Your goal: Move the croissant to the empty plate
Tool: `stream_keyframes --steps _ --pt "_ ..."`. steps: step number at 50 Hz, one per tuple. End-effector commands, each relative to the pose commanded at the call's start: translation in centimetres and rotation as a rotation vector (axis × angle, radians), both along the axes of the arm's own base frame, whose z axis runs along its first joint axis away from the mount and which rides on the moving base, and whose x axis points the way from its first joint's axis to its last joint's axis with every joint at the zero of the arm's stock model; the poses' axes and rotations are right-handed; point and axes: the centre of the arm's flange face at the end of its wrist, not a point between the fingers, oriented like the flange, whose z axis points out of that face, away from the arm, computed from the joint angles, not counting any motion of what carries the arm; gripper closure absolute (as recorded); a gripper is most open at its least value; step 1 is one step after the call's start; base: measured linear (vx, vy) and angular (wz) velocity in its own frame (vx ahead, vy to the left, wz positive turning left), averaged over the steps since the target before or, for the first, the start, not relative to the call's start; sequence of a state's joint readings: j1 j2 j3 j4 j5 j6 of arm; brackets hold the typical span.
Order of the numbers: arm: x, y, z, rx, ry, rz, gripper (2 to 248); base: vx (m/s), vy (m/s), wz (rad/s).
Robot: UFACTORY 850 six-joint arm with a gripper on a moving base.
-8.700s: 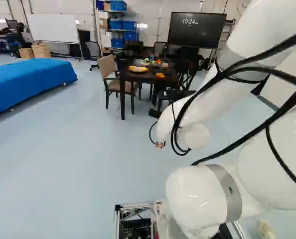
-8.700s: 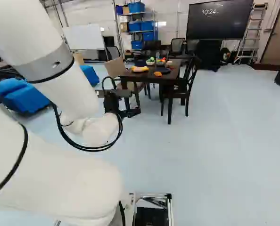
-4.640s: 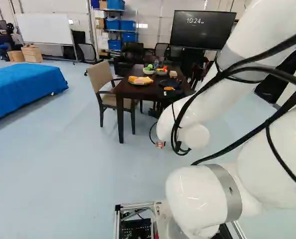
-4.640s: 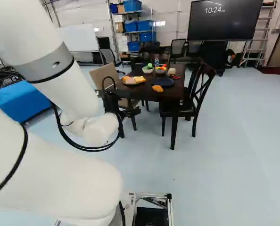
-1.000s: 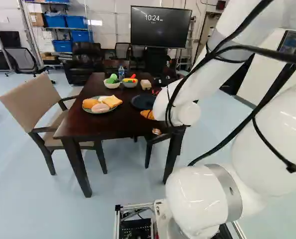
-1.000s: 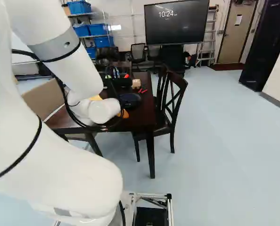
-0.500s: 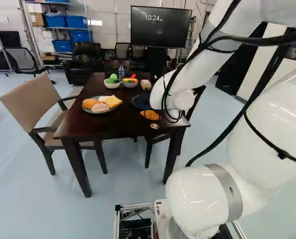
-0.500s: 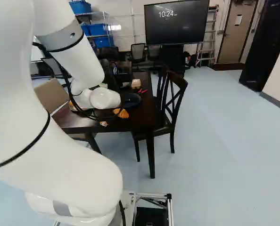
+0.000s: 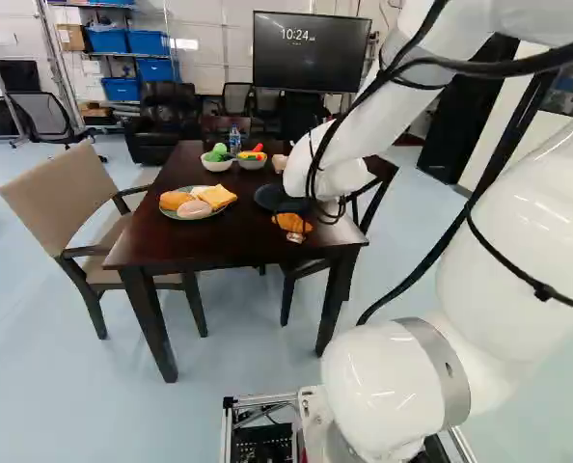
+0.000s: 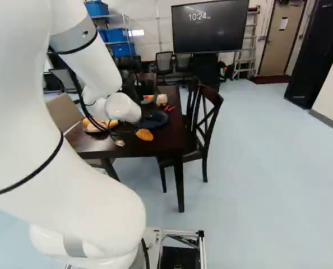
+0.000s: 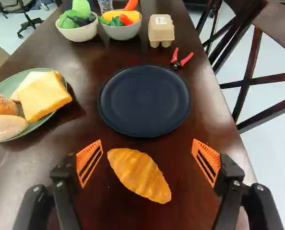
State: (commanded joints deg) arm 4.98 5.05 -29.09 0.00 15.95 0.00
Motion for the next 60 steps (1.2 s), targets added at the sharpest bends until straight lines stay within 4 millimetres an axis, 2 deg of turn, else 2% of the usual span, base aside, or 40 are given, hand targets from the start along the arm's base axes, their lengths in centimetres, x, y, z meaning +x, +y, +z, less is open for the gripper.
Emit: stream_keyframes --steps 28,51,60 --pt "0.6 0.4 1.8 -0.014 0.152 0.008 3 0.0 0.0 0.0" --pt "2.1 0.3 3.5 -0.027 0.294 0.003 3 0.0 0.0 0.0" --pt "2.5 0.2 4.2 -0.075 0.355 0.052 3 0.0 0.0 0.0"
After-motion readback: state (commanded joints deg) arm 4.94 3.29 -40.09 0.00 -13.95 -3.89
